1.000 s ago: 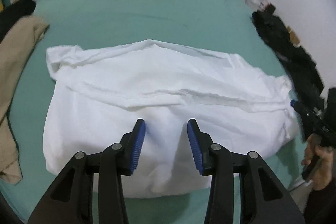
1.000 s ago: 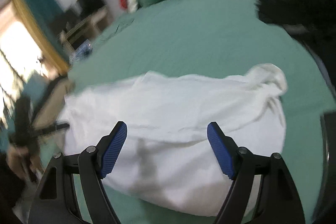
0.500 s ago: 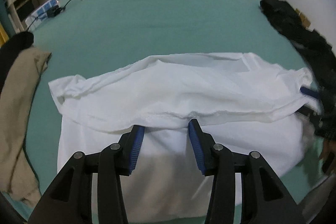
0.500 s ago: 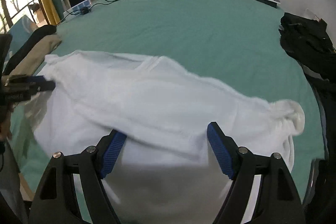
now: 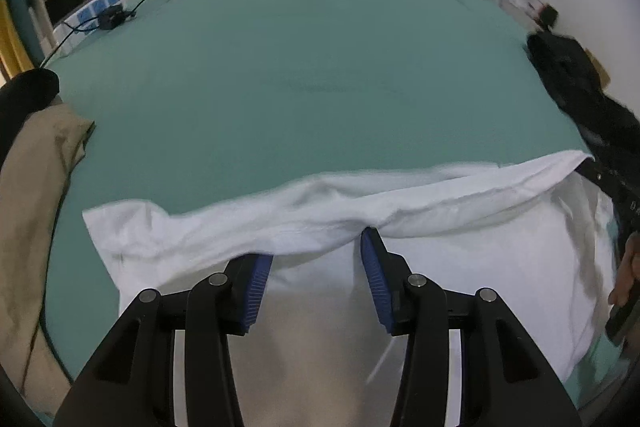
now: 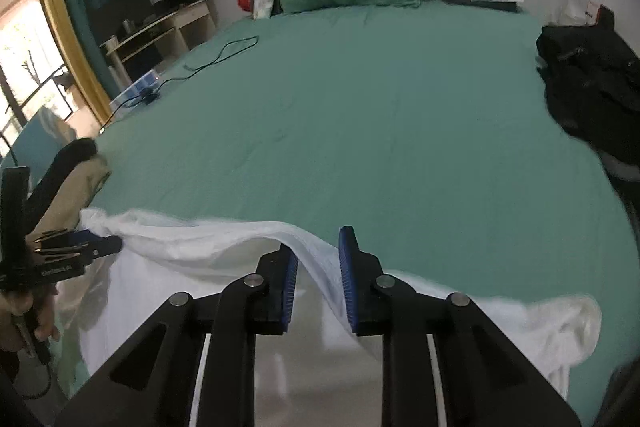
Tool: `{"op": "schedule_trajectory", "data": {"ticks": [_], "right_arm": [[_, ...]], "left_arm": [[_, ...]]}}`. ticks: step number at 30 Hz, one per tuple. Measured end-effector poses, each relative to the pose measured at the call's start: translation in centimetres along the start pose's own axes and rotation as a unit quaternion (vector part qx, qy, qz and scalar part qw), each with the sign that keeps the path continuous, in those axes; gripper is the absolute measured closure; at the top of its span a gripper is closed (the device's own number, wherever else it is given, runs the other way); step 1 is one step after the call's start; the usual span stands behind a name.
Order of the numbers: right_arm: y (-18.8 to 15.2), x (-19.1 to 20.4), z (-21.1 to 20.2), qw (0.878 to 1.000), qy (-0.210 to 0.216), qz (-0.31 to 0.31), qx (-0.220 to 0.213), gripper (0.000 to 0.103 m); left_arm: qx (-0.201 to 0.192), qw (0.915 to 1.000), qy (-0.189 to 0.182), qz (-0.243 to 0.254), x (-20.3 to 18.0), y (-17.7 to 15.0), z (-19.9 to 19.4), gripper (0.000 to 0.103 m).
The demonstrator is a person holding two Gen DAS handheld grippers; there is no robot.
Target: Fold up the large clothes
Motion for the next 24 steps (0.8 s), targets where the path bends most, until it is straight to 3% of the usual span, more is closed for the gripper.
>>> {"op": "schedule_trajectory", "data": {"ticks": [3,5,7,8,10,16,19,21,24], "right_arm": [[1.1,-0.3,0.9,1.000,-0.020,0.005,-0.010,0.082],[1.4,-0.7,1.7,1.000,-0.026,0.010,-0.011,0.077],[1.3,-1.0,2.2,0.999,-0.039,0.011,-0.004,0.036],[1.2,-1.2,2.3,0.999,-0.047,0.013,-0.006,0.029],[0.8,-1.8,1.7,0.998,-0.055,0.017,-0.011,0.028],[-0.8,-2.5,-1.0,0.999,-0.049,0.006,-0.008,0.028],[-2.4,-3.0,-0.5,0.999,-0.043,-0.001,0.032,0.028],[-3.2,-4.0,0.7,0.997,-0.038,0.022,0.062,0.028],[-3.8,-6.0,2.4,0.993,-0.009,0.096,0.071,0.028]], "left_arm": [[0.002,0.9999,0.010,-0.012,1.1,1.6,0.9,0.055],[0.012,0.9984,-0.007,-0.055,2.4,2.4,1.1,0.055],[-0.013,0.9971,-0.027,-0.070,2.9,3.0,0.0,0.055],[-0.027,0.9975,-0.025,-0.061,2.9,3.1,-0.7,0.055],[-0.030,0.9984,-0.019,-0.044,2.9,2.7,-1.3,0.055],[0.039,0.9988,-0.026,-0.013,3.7,0.0,0.1,0.055],[0.054,0.9982,-0.023,-0.014,4.0,0.0,1.5,0.055],[0.066,0.9973,-0.012,-0.032,3.6,0.4,2.6,0.055],[0.059,0.9972,-0.006,-0.045,2.9,1.7,3.6,0.052]]}}
Point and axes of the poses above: each gripper's, at about its wrist camera, not at the fingertips, and z roughly the way its jaws point, x to its left, y to its top, the point moved 3 cm from there along z, roughly the way its jaws point, and after that the axes turned 7 degrees about -y, right-handed, at the moved point
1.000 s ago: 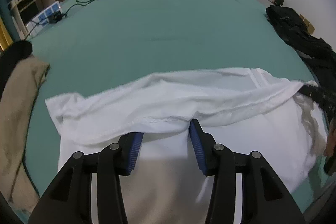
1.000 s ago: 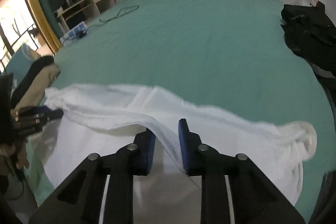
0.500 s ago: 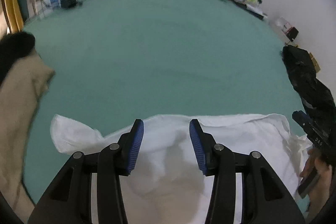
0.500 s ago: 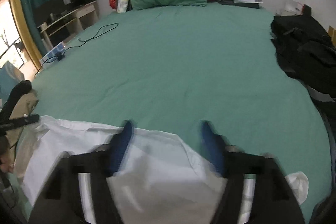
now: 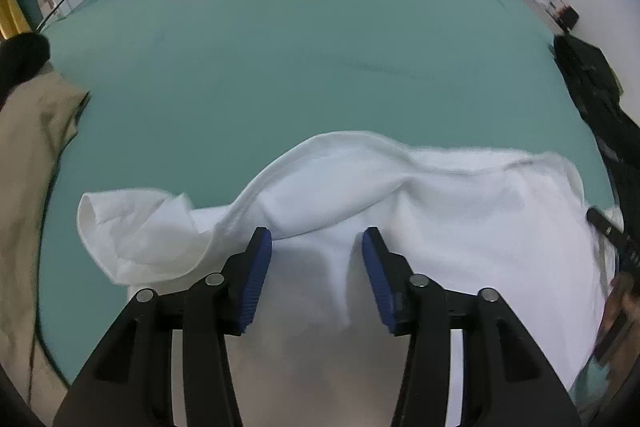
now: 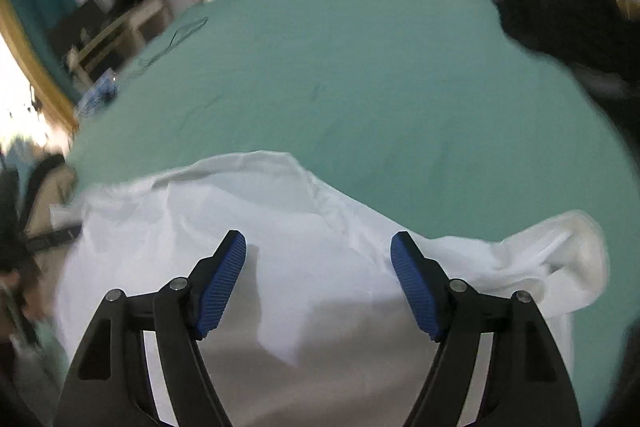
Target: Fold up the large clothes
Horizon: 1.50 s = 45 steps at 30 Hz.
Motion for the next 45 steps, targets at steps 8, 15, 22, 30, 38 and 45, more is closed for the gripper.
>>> {"op": "schedule_trajectory", "data": {"ticks": [8,15,22,30,38,45], "right_arm": [[1.2,0.1,1.6,0.999,-0.033,-0.016,-0.013,0.021],[2.7,-1.2,1.8,0.996,-0.083,-0.008,-0.033,0.021],[2.8,-4.7,-2.8,0.989,-0.111,0.053,-0.081,0.021],[0.0,-2.4,-4.6,0.995,-0.087,0.008,-0.057,0.021],[-2.3,-1.8,-1.9,0.994,-0.099,-0.046,-0.001,0.021],[-0.2,-5.8,-1.0,0.996,-0.083,-0.016,0.009,0.021]], "left_arm": [[-0.024,0.9996,0.016,-0.006,0.5,4.9,2.2,0.052],[-0.038,0.9961,0.071,-0.035,3.2,5.7,0.8,0.052],[-0.013,0.9989,-0.017,0.043,-2.9,2.7,-0.9,0.052],[0.047,0.9946,-0.074,0.056,-9.7,1.6,3.6,0.052],[-0.010,0.9962,0.021,0.084,-11.4,5.9,6.1,0.052],[-0.100,0.9945,0.027,0.020,-7.2,8.2,0.9,0.051]]}}
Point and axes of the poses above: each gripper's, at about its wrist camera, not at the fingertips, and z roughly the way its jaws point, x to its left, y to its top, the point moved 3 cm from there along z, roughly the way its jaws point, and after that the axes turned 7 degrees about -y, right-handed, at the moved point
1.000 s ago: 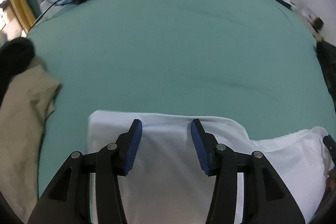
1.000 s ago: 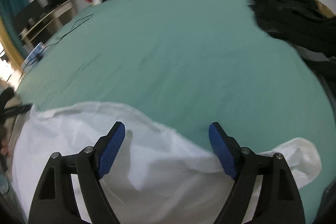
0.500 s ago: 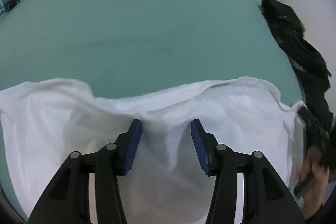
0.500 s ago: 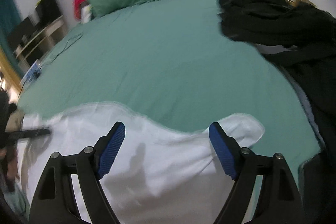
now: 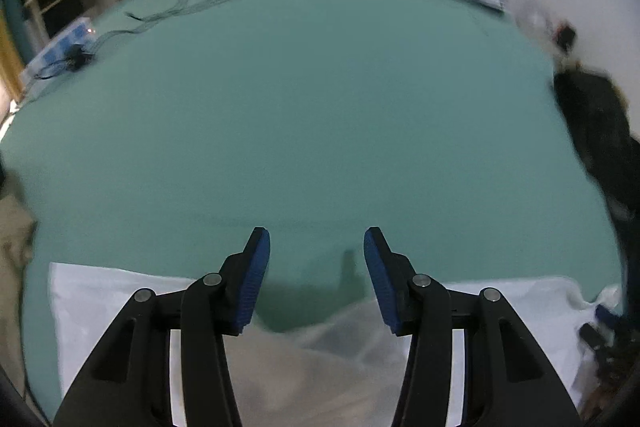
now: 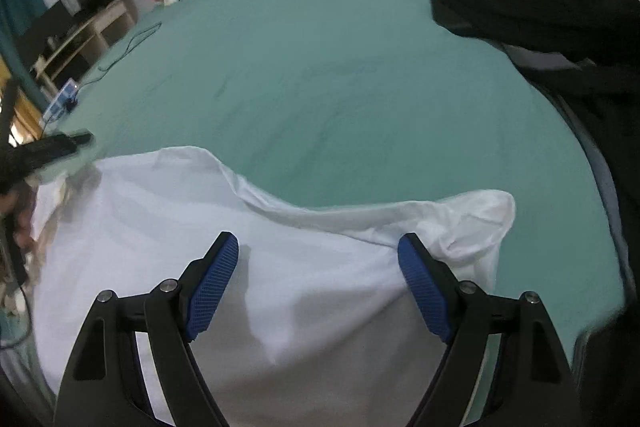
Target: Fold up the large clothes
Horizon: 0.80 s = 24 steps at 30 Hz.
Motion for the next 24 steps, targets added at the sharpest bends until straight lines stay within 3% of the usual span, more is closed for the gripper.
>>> {"op": "schedule_trajectory", "data": {"ticks": [2,5,7,12,14,17,21,24], "right_arm": [[1.0,0.3,-0.1,0.999,-0.011,-0.033,-0.013,0.021],[1.9,0.0,0.2,0.990,-0.099,-0.090,-0.034,0.021],[2.6,-0.9,-0.3,0.986,-0.123,-0.101,-0.047,0.021],[2.7,-3.6,-2.5,0.992,-0.108,-0.029,-0.058,0.021],[2.1,-4.0,-3.4,0.993,-0.102,-0.022,-0.058,0.021],[0.5,-4.8,-4.6,0.994,-0.092,0.006,-0.056,0.021],[-3.6,-5.7,-6.3,0.994,-0.045,0.091,-0.051,0.021],[-6.9,-5.0,-7.8,0.992,-0.016,0.113,-0.048,0.021]], "left_arm": [[-0.024,0.9997,0.008,-0.004,1.8,-0.6,-2.5,0.051],[-0.029,0.9986,0.045,0.002,5.0,-1.9,-5.2,0.051],[-0.016,0.9976,0.068,-0.001,7.3,-3.6,-6.2,0.051],[0.052,0.9931,0.097,-0.041,13.3,-8.1,-6.1,0.051],[0.070,0.9904,0.084,-0.084,15.4,-9.5,-6.4,0.051],[0.070,0.9889,0.068,-0.112,16.6,-11.2,-7.7,0.051],[0.063,0.9897,0.047,-0.119,16.7,-13.4,-10.0,0.051],[0.055,0.9916,0.026,-0.114,16.5,-14.6,-11.4,0.051]]}}
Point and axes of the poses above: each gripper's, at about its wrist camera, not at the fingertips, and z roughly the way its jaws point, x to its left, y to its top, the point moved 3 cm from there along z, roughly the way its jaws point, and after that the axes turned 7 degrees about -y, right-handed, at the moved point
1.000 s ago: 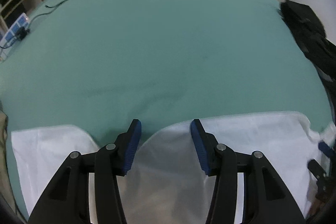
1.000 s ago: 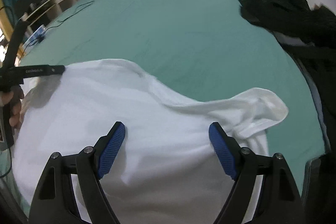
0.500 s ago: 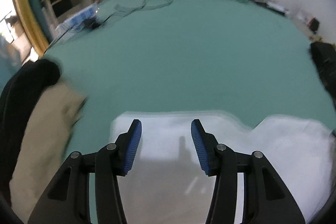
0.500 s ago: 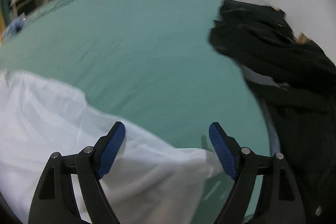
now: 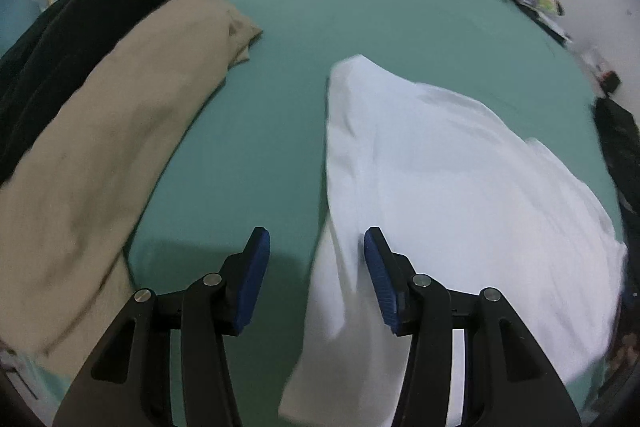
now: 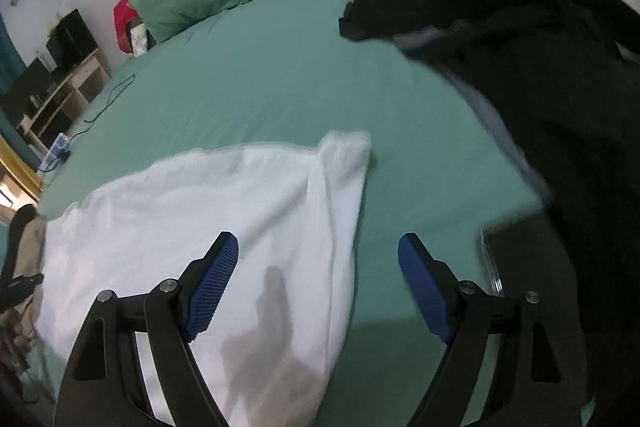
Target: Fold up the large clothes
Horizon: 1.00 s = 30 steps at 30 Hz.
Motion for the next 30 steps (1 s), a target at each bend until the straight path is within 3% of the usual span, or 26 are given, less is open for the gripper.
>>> {"op": "schedule_trajectory", "data": {"ticks": [4,8,11,12,14,15,16,18,21,26,30], "right_arm": [[-4.4,0.4,-1.6,1.000,0.018,-0.002,0.026,0.021],[-5.9,0.9,-1.2,0.999,0.032,-0.003,0.022,0.021],[-6.3,2.0,-0.5,0.999,0.001,-0.044,0.025,0.021],[-6.8,3.0,-0.4,0.996,-0.018,-0.081,0.024,0.025],[-7.3,3.8,-0.4,0.994,-0.026,-0.106,0.013,0.043],[-7.5,4.0,-0.6,0.994,-0.019,-0.103,0.013,0.060],[-7.7,4.1,-0.9,0.995,-0.015,-0.098,0.014,0.079],[-8.0,4.3,-1.7,0.996,-0.003,-0.091,0.011,0.091],[-8.7,3.4,-2.8,0.998,0.019,-0.061,0.008,0.093],[-9.1,2.4,-5.7,0.998,0.017,-0.051,-0.022,0.093],[-10.1,1.5,-6.6,0.999,0.026,-0.020,-0.014,0.093]], "left_arm": [[0.004,0.9994,-0.029,0.017,-0.2,-2.7,-0.9,0.051],[0.017,0.9989,-0.041,0.014,-0.8,-6.0,-1.0,0.051],[0.006,0.9988,-0.036,0.033,-0.9,-7.2,-1.2,0.050],[0.005,0.9986,-0.030,0.044,-1.2,-7.5,-1.3,0.051],[0.011,0.9976,-0.024,0.064,-1.3,-7.8,-1.8,0.053],[0.014,0.9970,-0.027,0.071,-1.6,-8.1,-2.0,0.061],[0.015,0.9965,-0.036,0.074,-1.8,-8.2,-2.4,0.084],[0.012,0.9964,-0.048,0.069,-1.6,-8.7,-3.3,0.090],[-0.008,0.9964,-0.040,0.074,-2.3,-9.3,-4.7,0.091],[-0.021,0.9944,-0.020,0.101,-4.1,-11.0,-6.4,0.091],[-0.005,0.9973,-0.035,0.064,-3.6,-12.2,-6.9,0.091]]}}
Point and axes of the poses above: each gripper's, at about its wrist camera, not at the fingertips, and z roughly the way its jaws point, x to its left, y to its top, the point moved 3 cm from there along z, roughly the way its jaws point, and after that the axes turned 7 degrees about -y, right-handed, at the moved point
